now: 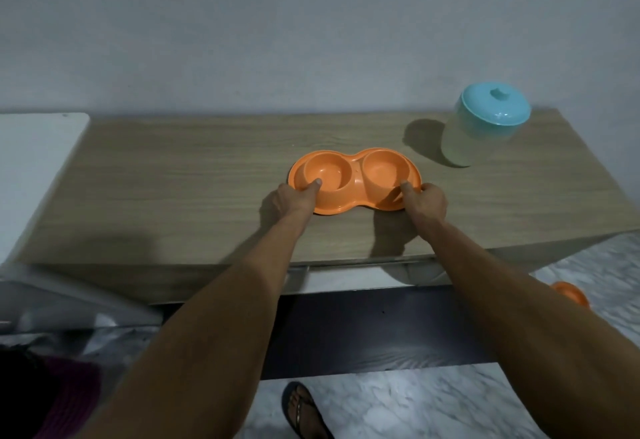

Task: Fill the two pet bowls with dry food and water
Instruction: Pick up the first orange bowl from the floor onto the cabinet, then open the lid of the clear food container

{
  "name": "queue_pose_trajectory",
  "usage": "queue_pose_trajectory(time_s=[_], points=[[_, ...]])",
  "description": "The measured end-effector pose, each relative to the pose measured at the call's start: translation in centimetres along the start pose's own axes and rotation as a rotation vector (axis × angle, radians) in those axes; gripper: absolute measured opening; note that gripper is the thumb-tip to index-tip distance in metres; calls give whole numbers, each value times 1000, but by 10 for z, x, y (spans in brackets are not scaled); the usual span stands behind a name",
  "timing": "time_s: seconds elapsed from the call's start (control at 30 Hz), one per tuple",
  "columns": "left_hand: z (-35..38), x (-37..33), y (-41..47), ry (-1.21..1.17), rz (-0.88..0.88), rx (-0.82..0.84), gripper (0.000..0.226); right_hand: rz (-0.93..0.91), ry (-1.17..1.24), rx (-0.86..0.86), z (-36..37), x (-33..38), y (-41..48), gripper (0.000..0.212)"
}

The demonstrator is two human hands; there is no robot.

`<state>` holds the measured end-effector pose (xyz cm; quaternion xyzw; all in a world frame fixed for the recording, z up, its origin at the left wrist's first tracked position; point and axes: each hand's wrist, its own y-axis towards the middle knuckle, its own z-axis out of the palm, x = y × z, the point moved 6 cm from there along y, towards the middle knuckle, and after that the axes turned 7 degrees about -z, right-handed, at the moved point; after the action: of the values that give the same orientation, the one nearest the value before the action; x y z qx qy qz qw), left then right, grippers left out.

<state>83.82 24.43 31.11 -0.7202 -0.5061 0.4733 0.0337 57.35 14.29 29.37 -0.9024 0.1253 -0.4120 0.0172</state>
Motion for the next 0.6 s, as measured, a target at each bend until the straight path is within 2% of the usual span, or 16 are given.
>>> queue_pose_trajectory(time_s=[0.17,0.27,0.47,0.6], points=[[-21,24,-34,-45,21,-26,65,-87,24,-2,-14,6,-48,45],[-42,50,-55,-152,30,-71,64,-122,62,13,-18,5,-88,44],[-75,128,-98,-303,55,-214,41,-165,112,63,-10,-27,-166,38],[-80,186,-110,-340,-24,-195,33,-180,96,143,11,-56,-205,27]])
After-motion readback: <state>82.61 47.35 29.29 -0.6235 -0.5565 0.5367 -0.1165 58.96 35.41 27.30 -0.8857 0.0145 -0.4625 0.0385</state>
